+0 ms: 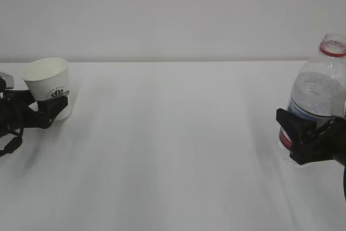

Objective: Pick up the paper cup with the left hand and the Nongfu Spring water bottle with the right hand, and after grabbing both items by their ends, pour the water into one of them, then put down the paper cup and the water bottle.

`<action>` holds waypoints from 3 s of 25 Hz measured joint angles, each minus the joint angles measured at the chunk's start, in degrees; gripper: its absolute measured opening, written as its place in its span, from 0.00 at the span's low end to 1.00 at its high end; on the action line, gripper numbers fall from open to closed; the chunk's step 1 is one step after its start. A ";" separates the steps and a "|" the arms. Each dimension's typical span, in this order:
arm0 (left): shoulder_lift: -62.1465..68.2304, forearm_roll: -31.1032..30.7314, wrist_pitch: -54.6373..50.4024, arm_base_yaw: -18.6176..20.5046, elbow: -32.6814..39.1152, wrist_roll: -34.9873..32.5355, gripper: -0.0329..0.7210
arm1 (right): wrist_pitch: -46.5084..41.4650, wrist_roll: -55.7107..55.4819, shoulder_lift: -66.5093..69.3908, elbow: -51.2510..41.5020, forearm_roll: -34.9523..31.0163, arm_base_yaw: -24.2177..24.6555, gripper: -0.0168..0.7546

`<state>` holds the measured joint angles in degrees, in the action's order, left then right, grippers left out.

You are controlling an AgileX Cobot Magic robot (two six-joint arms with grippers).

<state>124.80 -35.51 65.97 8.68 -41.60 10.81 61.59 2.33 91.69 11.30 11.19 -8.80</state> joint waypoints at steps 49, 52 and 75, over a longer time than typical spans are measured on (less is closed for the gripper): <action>-26.62 -8.53 0.11 -0.48 23.67 4.00 0.77 | 0.00 -0.34 0.00 0.00 5.70 0.00 0.68; -28.49 -10.13 0.11 -0.48 25.04 4.57 0.77 | 0.00 -0.83 0.00 0.00 6.55 0.00 0.68; -30.56 -21.71 0.11 -11.05 25.15 9.14 0.77 | 0.04 -3.17 0.00 0.00 11.96 0.00 0.68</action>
<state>94.24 -57.22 66.08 -2.37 -16.45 19.95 61.63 -0.83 91.69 11.30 23.15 -8.80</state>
